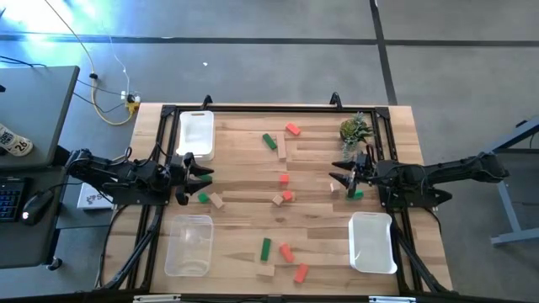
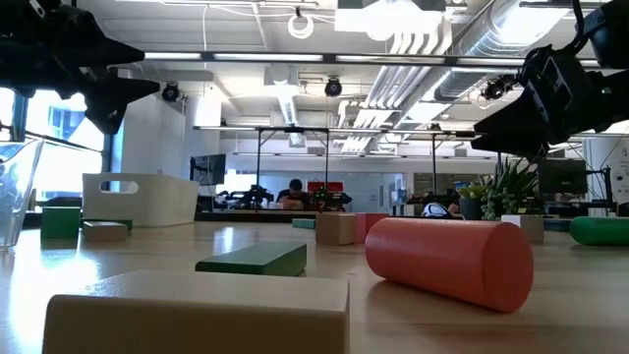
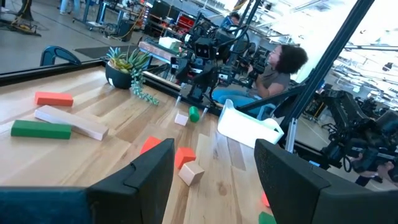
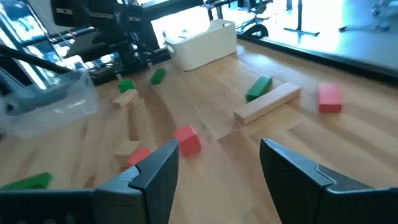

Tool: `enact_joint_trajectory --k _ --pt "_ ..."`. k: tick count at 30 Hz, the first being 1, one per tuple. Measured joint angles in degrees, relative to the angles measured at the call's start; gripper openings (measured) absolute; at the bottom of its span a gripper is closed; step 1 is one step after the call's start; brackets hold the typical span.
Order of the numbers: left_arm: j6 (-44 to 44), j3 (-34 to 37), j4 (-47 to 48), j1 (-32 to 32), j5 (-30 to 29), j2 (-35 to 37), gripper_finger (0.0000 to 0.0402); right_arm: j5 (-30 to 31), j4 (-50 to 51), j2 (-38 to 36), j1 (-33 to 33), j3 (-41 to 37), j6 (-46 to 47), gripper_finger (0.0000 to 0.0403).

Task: Sort & place blocks by color
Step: Put the brown block into the bottom white bin

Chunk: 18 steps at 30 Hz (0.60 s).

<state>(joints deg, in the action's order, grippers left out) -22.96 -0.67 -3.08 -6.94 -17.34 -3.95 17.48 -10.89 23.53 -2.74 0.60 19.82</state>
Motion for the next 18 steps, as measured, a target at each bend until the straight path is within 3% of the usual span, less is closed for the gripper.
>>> enact_joint_trajectory --k 7,15,18 --pt "0.0 0.0 0.0 0.0 0.0 0.0 0.0211 -6.6 -5.1 0.0 0.0 0.0 6.4 0.0211" --pt "0.2 0.0 -0.3 0.0 -3.6 0.0 0.0211 -8.0 -20.9 0.0 0.0 0.0 10.2 0.0211" --pt "0.2 0.0 -0.4 0.0 -3.7 0.0 0.0211 -9.3 -22.2 0.0 0.0 1.5 10.6 0.0211"
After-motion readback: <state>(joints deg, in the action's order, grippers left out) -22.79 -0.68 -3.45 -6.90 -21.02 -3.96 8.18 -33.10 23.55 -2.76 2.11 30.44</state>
